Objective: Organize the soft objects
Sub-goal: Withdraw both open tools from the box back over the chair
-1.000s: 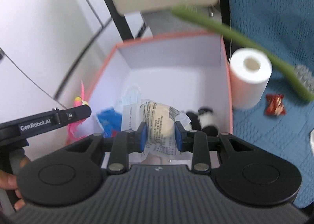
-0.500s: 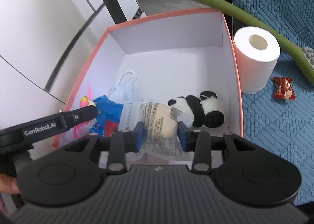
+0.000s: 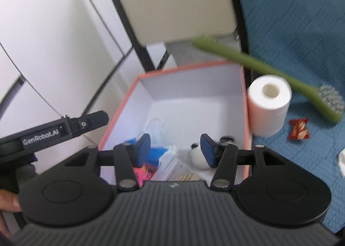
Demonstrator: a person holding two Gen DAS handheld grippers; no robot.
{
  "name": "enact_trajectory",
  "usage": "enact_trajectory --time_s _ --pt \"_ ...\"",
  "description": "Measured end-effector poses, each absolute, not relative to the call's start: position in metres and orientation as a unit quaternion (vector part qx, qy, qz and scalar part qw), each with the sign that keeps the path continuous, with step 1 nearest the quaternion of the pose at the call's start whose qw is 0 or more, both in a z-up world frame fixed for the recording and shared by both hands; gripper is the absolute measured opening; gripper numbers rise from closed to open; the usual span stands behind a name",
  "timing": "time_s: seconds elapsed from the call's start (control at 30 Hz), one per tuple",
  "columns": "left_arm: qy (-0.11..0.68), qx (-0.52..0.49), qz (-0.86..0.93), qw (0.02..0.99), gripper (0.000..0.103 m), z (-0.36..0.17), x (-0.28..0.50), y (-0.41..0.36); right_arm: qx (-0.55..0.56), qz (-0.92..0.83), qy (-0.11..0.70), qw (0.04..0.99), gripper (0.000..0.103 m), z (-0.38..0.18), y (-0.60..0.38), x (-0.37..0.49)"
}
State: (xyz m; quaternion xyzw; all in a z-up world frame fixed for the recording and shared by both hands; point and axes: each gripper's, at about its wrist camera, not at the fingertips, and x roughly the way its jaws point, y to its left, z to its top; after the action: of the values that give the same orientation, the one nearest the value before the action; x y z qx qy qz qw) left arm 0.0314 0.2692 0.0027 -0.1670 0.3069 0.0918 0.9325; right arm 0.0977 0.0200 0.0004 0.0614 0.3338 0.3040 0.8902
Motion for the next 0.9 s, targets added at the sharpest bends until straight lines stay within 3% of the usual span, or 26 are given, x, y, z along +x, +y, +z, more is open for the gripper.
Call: enact_trajectory --time_s 0.5,0.9 --pt "0.264 -0.149 0.029 0.952 0.06 0.026 0.012 0.176 0.078 0.216 0.224 0.947 0.054 0.024 -0.079 0.059" --pt "0.286 -0.131 -0.025 0.949 0.065 -0.012 0.023 0.097 0.097 0.135 0.231 0.959 0.054 -0.018 -0.154 0.05"
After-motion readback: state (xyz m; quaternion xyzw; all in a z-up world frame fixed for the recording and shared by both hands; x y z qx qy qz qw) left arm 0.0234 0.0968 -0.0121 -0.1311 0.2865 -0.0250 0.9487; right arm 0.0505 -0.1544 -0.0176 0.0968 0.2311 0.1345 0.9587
